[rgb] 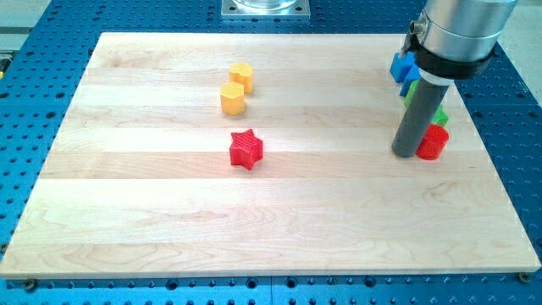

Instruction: Place the heart in a horizontal line to the red star at the right of the board

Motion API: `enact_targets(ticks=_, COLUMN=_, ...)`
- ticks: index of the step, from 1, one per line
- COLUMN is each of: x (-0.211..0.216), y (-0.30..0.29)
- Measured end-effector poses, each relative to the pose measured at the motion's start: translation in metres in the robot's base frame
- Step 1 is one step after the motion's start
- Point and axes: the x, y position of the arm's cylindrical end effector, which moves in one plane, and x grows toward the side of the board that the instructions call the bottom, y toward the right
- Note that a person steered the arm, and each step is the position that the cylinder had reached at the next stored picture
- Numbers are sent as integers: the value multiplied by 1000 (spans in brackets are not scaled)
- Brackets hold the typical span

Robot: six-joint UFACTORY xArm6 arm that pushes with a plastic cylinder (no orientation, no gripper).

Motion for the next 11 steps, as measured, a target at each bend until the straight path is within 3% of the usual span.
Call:
enact_targets(ticks=1, x=-7, y=-3)
enact_targets(ticks=4, x=-173, y=-31)
enact_targets(ticks=6, x=-214, y=-202)
enact_targets(ticks=7, x=-232, y=-252)
enact_targets(ticks=9, x=-126, y=-240)
enact_targets(ticks=10, x=-126, y=-222)
enact_targets(ticks=11, x=-137, y=-169)
